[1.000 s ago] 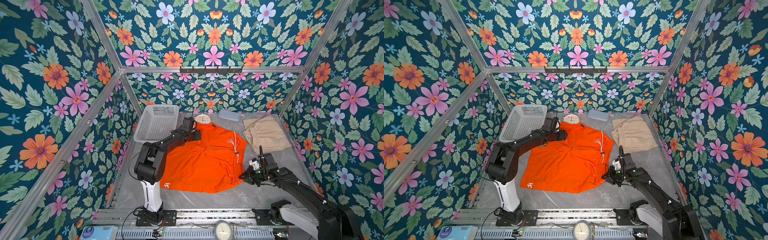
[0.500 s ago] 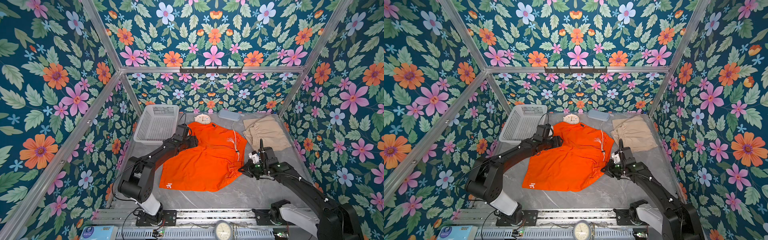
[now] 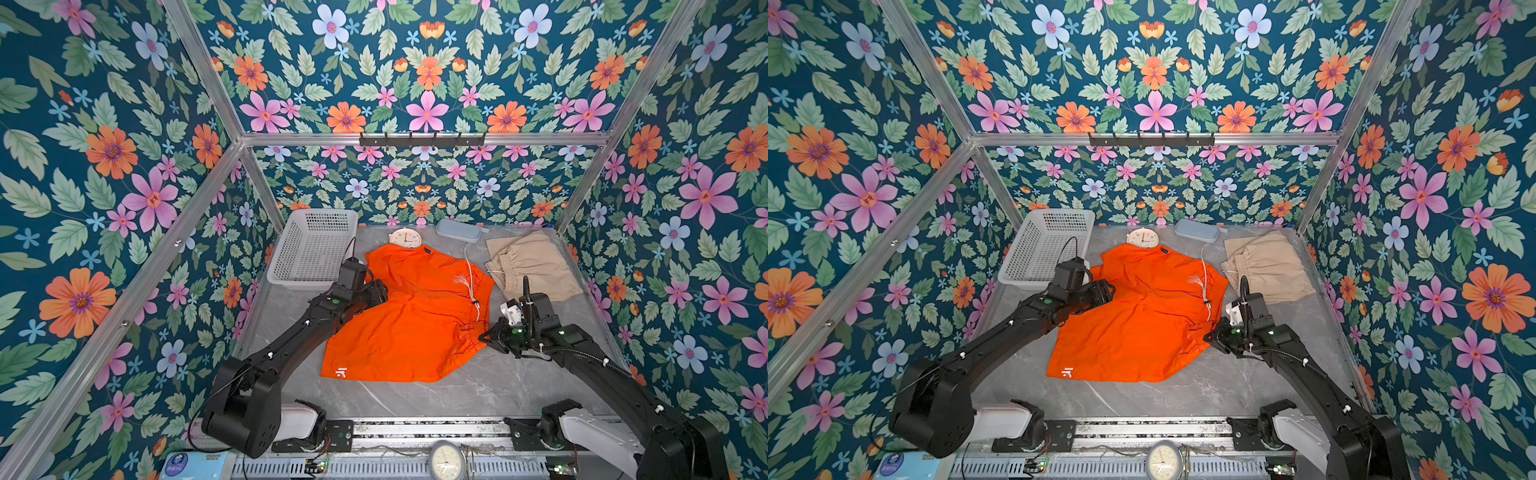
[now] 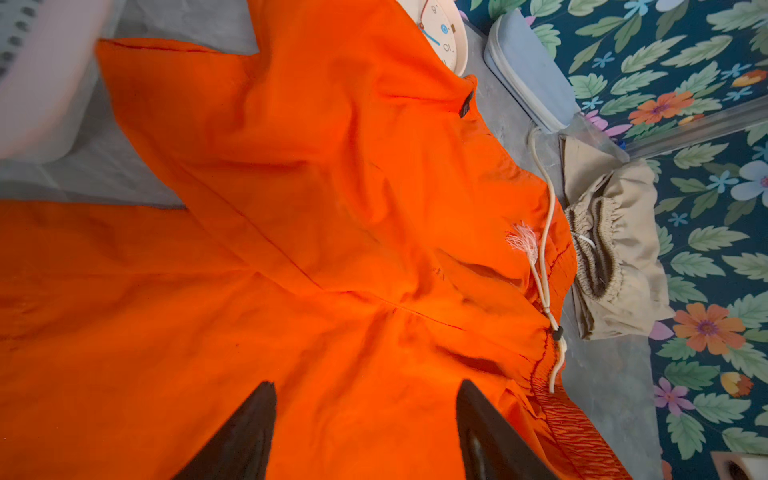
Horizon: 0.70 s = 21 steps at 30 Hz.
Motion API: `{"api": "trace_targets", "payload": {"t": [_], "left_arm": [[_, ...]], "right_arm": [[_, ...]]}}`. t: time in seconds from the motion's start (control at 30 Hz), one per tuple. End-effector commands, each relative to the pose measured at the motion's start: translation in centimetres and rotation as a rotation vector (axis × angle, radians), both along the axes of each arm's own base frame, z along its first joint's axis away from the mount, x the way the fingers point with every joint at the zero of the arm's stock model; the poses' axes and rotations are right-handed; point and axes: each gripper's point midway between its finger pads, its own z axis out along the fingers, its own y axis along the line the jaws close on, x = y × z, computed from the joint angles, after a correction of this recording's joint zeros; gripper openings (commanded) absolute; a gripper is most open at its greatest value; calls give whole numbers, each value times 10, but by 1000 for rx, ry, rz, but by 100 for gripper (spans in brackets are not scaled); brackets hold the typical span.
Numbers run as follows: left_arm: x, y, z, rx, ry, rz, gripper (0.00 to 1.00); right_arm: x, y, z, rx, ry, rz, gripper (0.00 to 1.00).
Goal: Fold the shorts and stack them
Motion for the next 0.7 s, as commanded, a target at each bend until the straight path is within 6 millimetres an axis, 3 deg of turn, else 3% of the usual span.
{"api": "trace_targets", "payload": {"t": [0.0, 0.67], "left_arm": [[-13, 12, -4, 8, 35, 53, 71], [-76, 41, -5, -51, 175, 160, 74]], "right_arm": [[5, 2, 5, 17, -10, -15, 0], [13, 11, 9, 20, -22, 27, 0]]}}
